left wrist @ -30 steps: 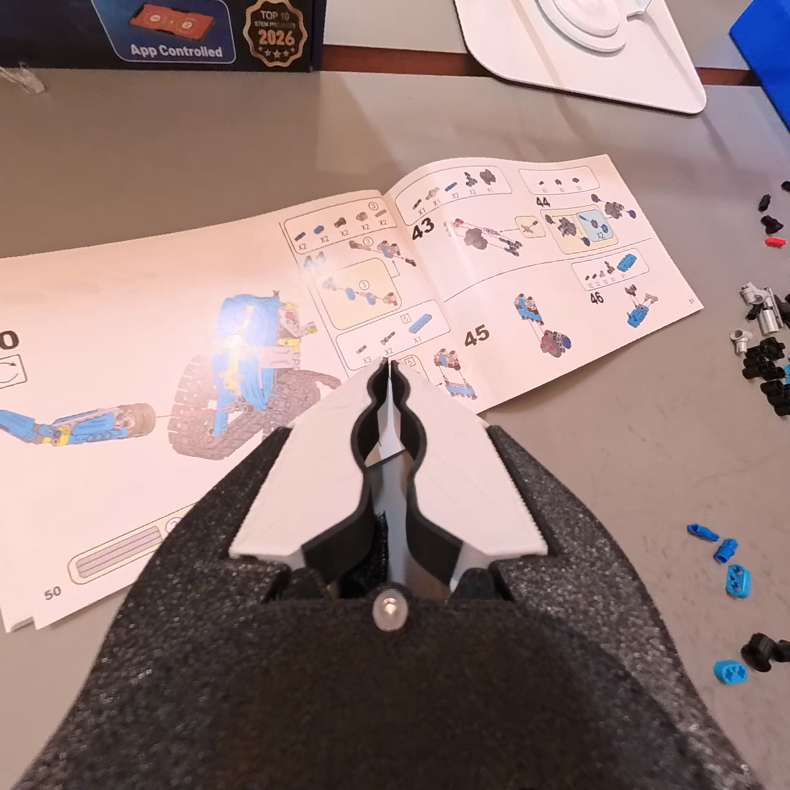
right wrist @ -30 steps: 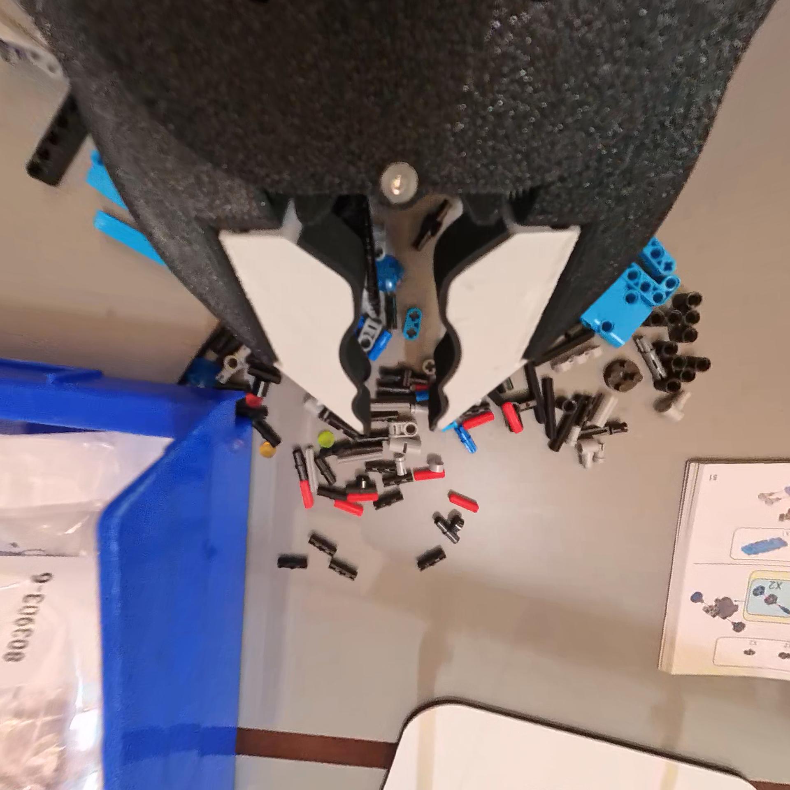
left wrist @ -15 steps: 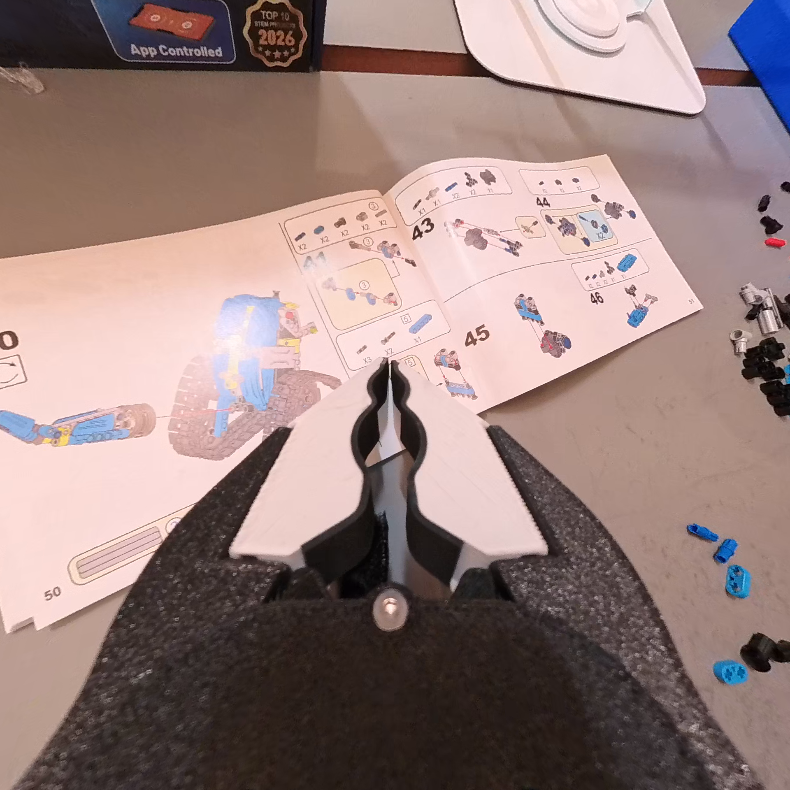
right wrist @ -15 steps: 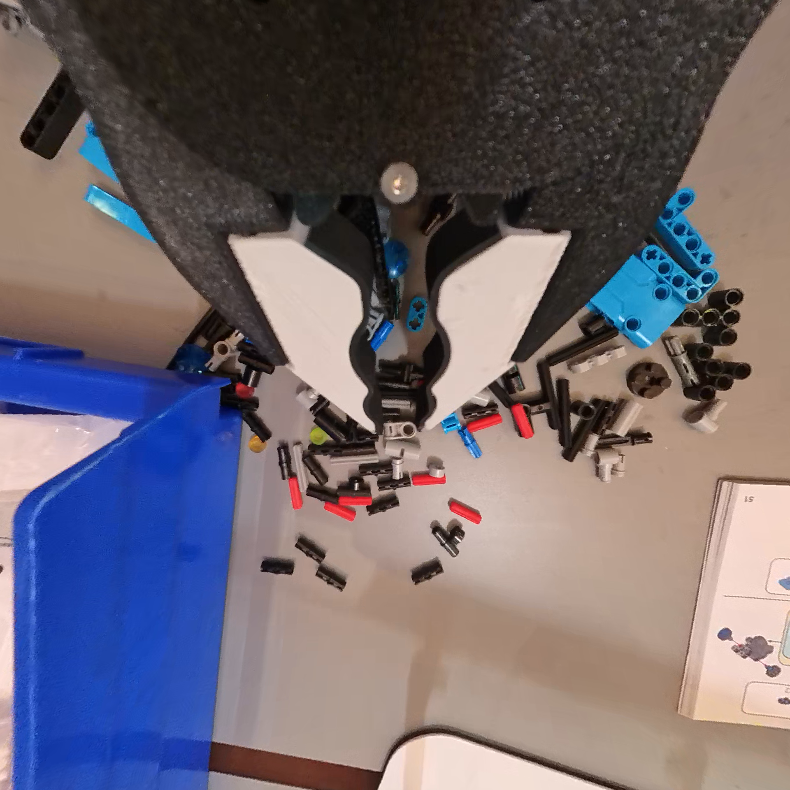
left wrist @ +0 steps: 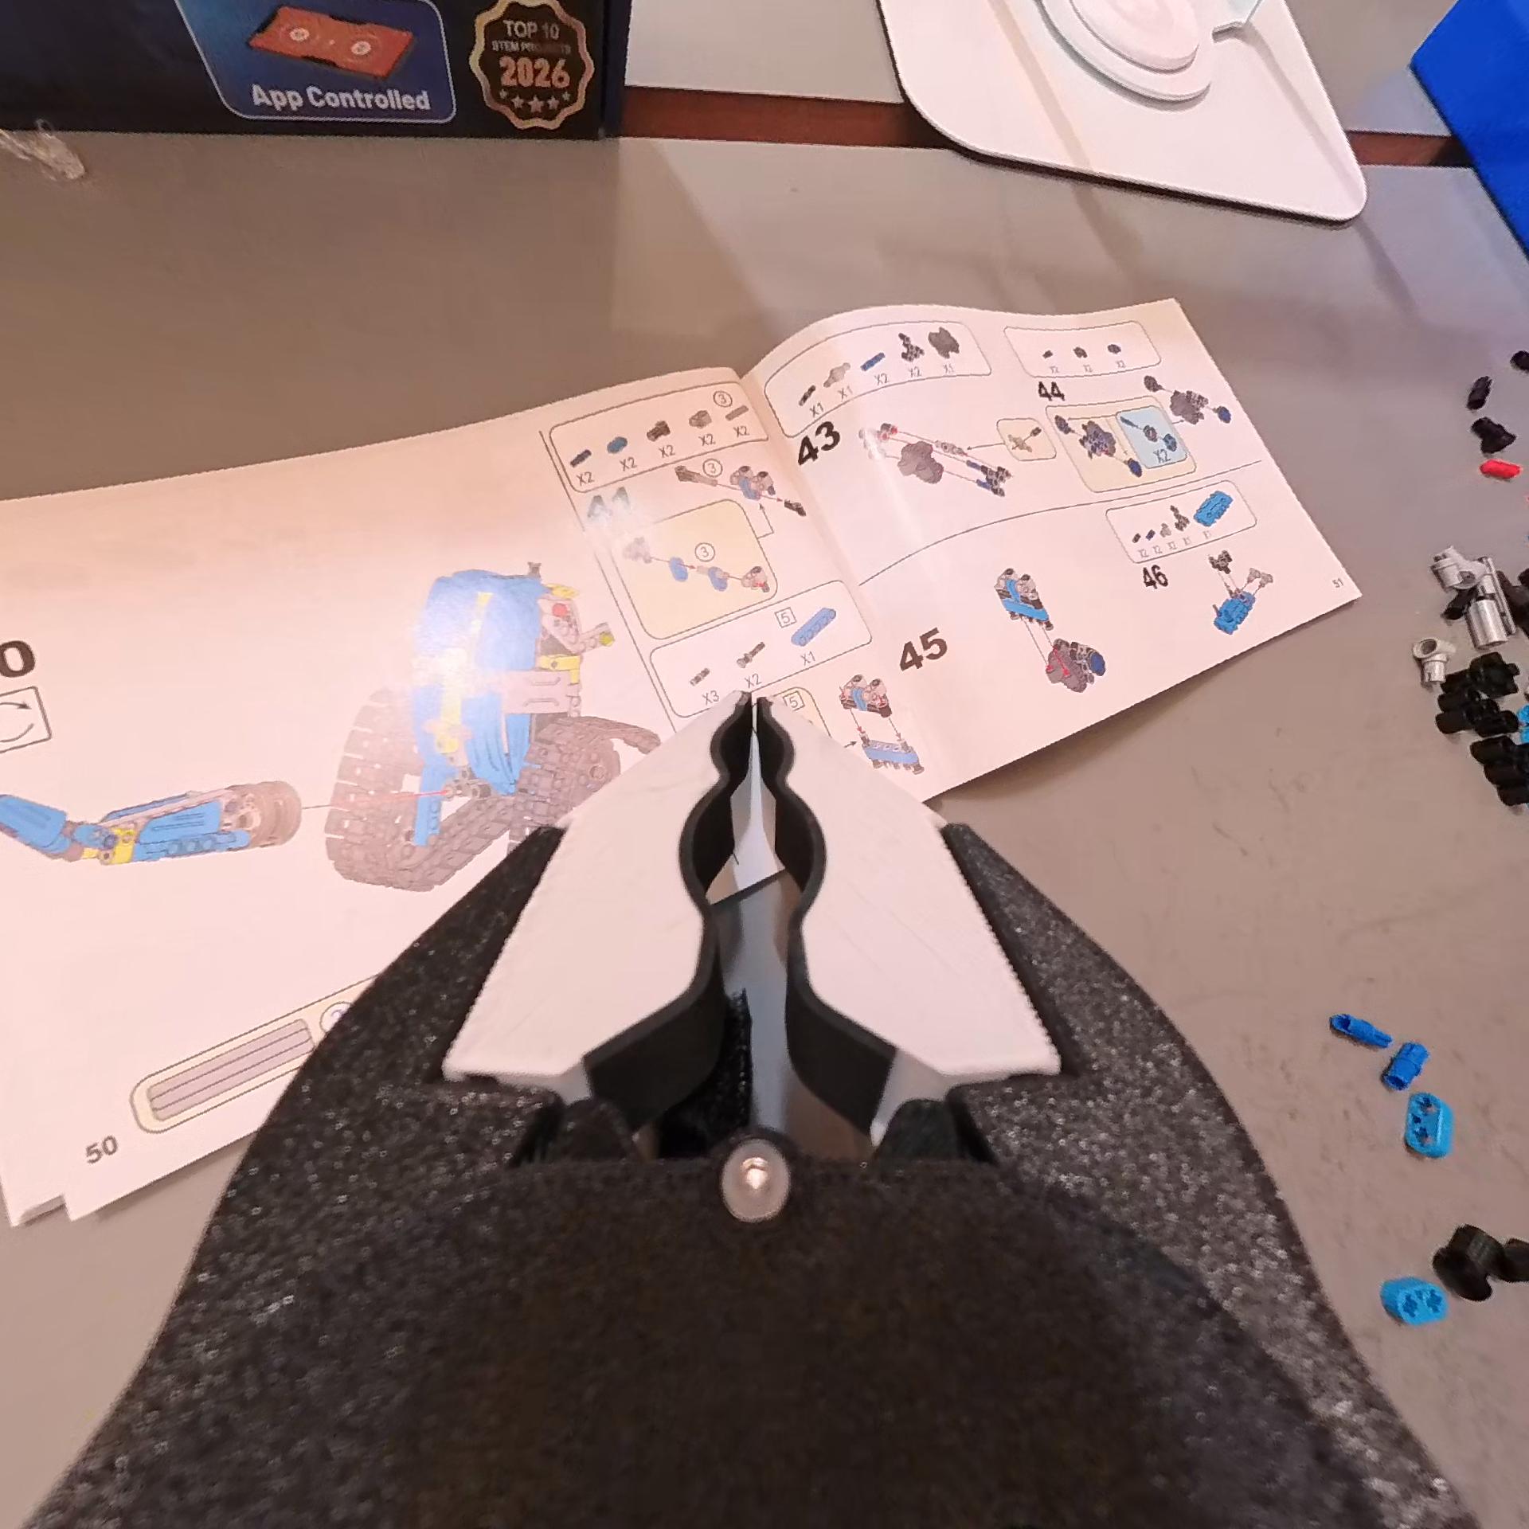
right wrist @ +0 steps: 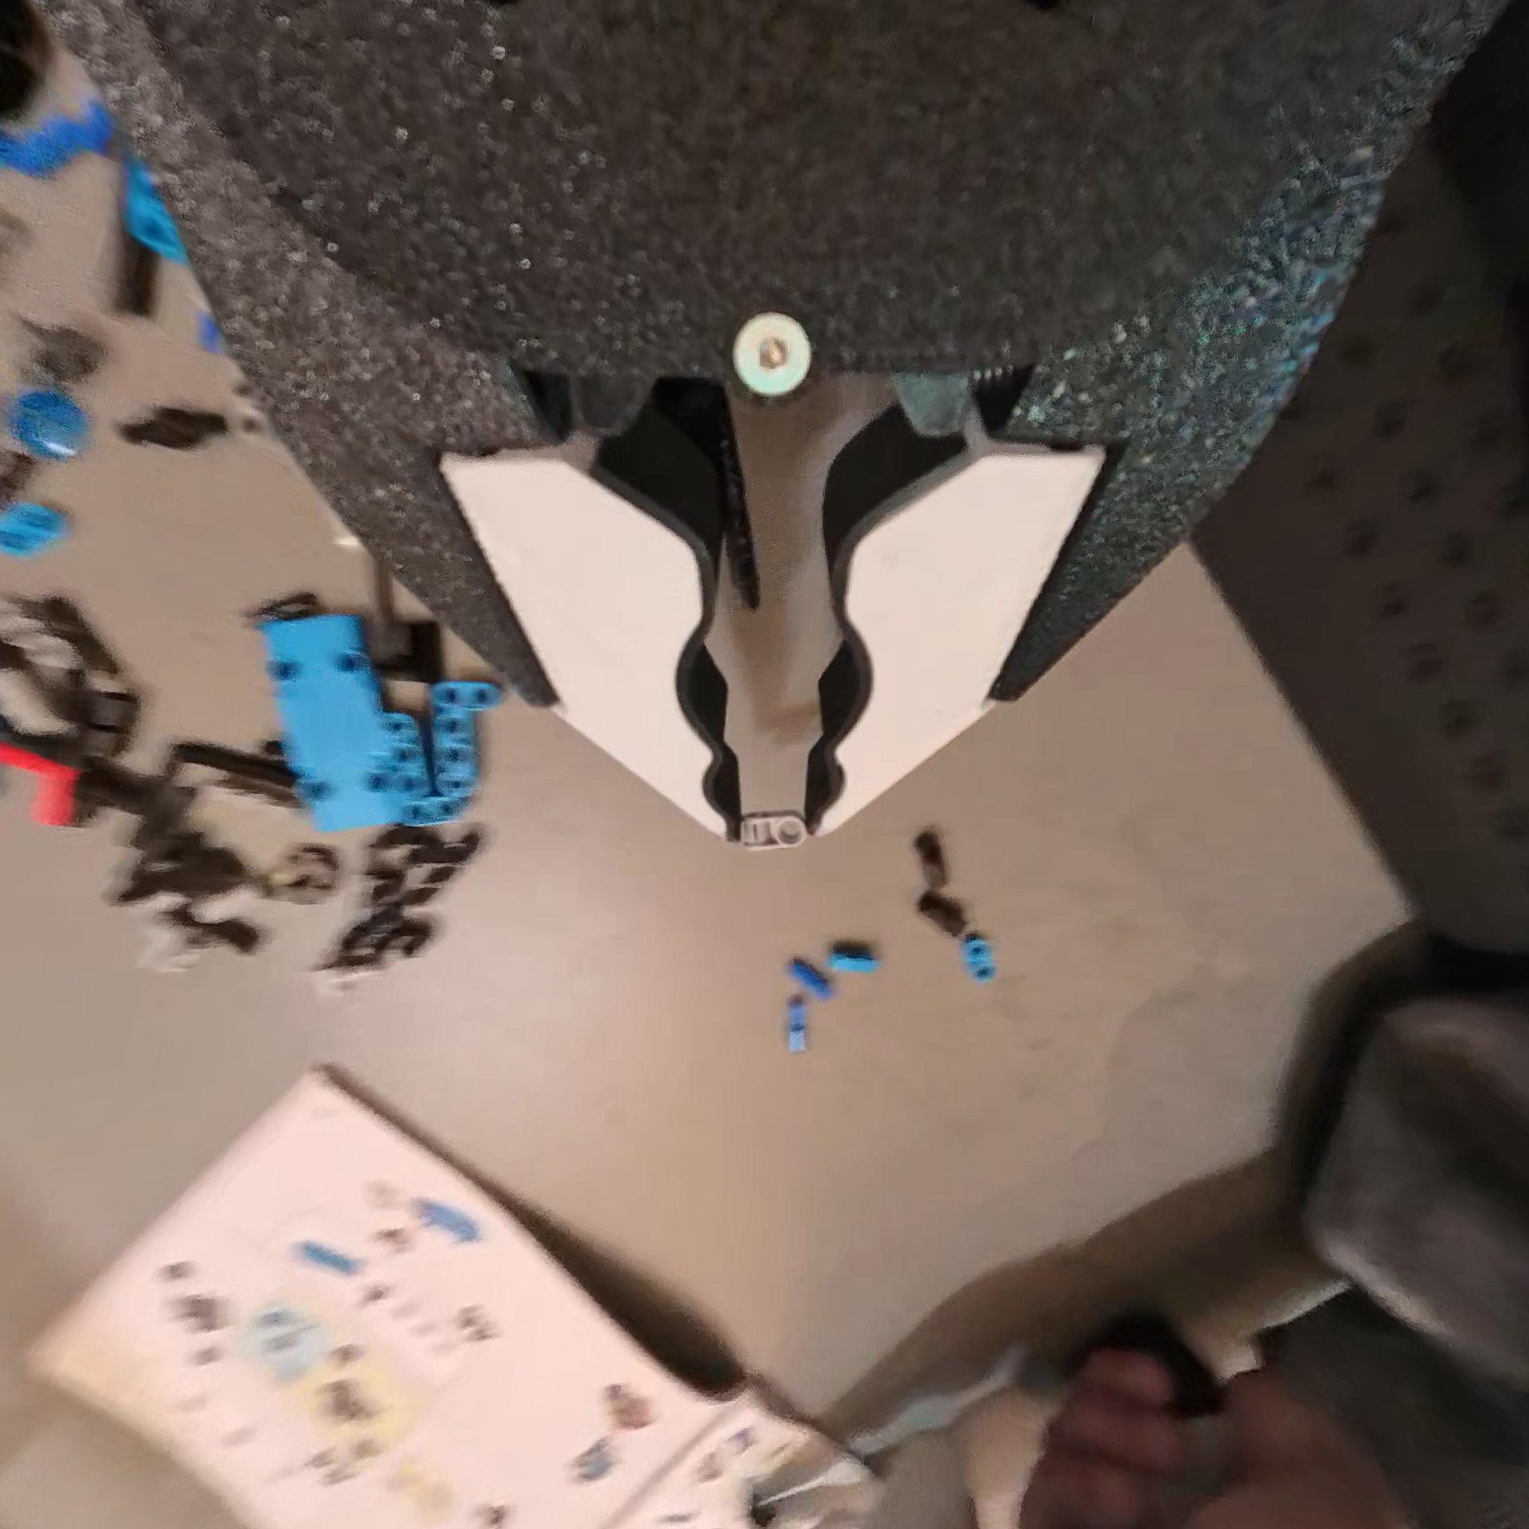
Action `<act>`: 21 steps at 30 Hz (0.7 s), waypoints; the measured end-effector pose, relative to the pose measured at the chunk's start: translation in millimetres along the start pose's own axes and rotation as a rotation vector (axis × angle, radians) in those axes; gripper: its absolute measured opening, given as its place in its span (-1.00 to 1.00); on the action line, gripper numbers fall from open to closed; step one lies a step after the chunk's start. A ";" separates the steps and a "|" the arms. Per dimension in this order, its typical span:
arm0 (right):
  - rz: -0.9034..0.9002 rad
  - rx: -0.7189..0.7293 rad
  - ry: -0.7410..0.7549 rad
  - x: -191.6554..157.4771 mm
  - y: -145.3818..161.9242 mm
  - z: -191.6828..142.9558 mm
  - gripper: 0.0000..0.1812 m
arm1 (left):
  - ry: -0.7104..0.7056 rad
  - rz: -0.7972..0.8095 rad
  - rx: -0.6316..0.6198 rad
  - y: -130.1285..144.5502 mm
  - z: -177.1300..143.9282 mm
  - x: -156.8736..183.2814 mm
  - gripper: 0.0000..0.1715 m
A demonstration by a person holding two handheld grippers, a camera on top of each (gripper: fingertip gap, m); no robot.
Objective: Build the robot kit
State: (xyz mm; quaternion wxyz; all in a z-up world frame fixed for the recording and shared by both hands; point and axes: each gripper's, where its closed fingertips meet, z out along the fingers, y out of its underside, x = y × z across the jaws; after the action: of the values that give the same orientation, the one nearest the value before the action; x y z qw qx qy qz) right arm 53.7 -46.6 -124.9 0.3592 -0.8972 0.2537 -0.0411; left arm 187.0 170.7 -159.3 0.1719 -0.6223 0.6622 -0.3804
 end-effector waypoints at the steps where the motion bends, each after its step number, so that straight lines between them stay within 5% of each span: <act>1: -0.006 -0.012 -0.026 -10.3 4.6 4.0 -0.83 | 0.003 -0.004 0.000 0.0 0.0 0.0 -0.99; 8: -0.028 -0.117 -0.024 -25.2 32.5 27.2 -0.82 | -0.006 0.008 -0.001 0.2 -0.1 0.1 -0.99; 13: 0.033 -0.018 0.022 -5.1 17.4 5.0 -0.70 | 0.012 -0.007 -0.002 -0.1 0.1 0.3 -0.99; 17: 0.181 0.057 0.295 80.8 16.7 -44.7 -0.70 | 0.004 0.002 -0.002 -0.1 0.1 0.4 -0.99; 21: 0.386 0.034 0.600 177.0 55.5 -89.3 -0.70 | -0.003 0.011 -0.002 0.0 0.2 0.5 -0.99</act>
State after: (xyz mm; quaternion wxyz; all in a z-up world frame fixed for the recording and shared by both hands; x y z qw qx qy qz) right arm 160.8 -222.2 -115.1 0.2846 -0.7747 0.5119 -0.2382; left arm 187.0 170.1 -159.3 0.1745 -0.6194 0.6656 -0.3780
